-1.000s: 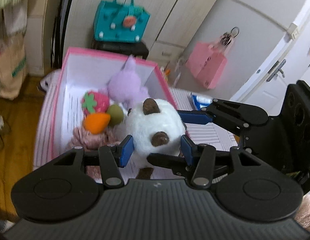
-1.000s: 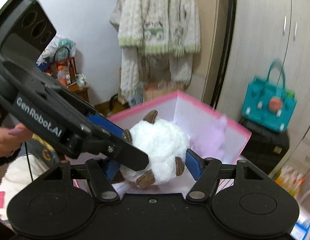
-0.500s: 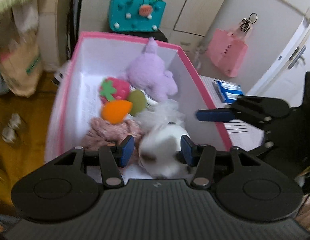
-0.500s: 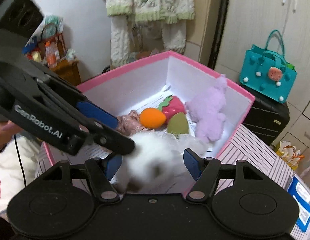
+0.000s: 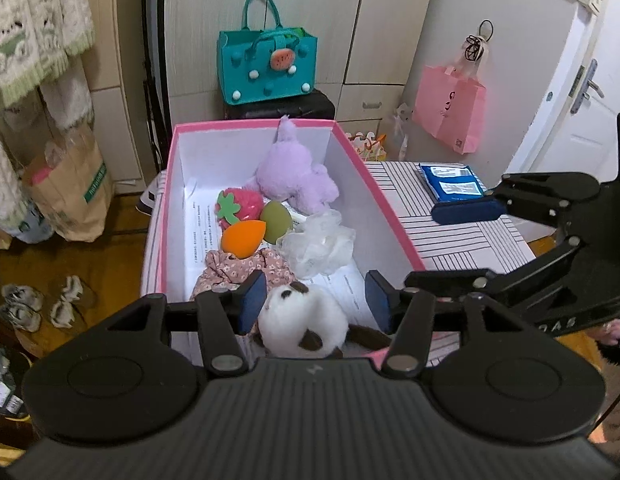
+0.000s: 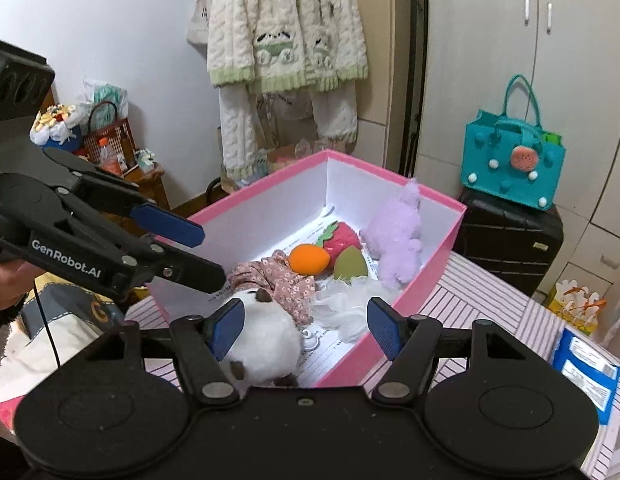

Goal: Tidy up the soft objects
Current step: 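Lower the fluffy plush into the box and open the left gripper, then withdraw the left gripper from the box toward the blue wipes packet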

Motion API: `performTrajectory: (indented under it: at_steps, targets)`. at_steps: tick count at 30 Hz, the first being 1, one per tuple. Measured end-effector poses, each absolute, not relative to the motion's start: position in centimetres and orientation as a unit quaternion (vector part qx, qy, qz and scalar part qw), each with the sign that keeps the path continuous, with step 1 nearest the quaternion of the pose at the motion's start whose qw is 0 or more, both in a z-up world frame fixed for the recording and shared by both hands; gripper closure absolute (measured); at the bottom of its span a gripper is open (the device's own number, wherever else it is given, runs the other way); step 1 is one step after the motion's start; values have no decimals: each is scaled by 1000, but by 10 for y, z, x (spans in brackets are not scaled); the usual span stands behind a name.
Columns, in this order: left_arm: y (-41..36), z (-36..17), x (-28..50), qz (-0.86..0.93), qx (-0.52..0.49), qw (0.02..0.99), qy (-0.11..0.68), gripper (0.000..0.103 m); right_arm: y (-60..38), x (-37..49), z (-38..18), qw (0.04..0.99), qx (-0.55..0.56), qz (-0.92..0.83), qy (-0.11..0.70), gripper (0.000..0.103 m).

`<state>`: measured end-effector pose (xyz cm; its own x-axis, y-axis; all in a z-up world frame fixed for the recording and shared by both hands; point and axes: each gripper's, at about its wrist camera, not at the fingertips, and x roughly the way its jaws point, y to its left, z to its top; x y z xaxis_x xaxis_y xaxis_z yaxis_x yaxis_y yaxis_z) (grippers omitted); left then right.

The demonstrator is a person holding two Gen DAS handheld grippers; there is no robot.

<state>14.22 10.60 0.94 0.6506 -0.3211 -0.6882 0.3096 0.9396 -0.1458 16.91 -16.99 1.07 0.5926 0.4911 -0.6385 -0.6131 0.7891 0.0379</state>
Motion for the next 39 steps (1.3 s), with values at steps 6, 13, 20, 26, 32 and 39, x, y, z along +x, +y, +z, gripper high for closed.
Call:
performTrajectory:
  at_steps: [6, 13, 20, 26, 32, 39]
  targets:
    - [99, 25, 118, -169, 27, 908, 382, 48, -176, 146, 27, 893, -93, 313, 311, 31]
    - [89, 39, 88, -175, 53, 908, 377, 47, -184, 124, 39, 891, -82, 327, 304, 30]
    - [78, 46, 62, -190, 61, 905, 376, 45, -199, 93, 50, 891, -74, 334, 299, 30]
    - [65, 50, 41, -207, 77, 904, 367, 45, -216, 68, 51, 892, -76, 326, 303, 30]
    - [49, 46, 32, -219, 83, 898, 373, 44, -232, 49, 44, 894, -80, 315, 307, 30]
    - [31, 40, 23, -239, 101, 886, 385, 43, -258, 39, 19, 893, -65, 295, 333, 30]
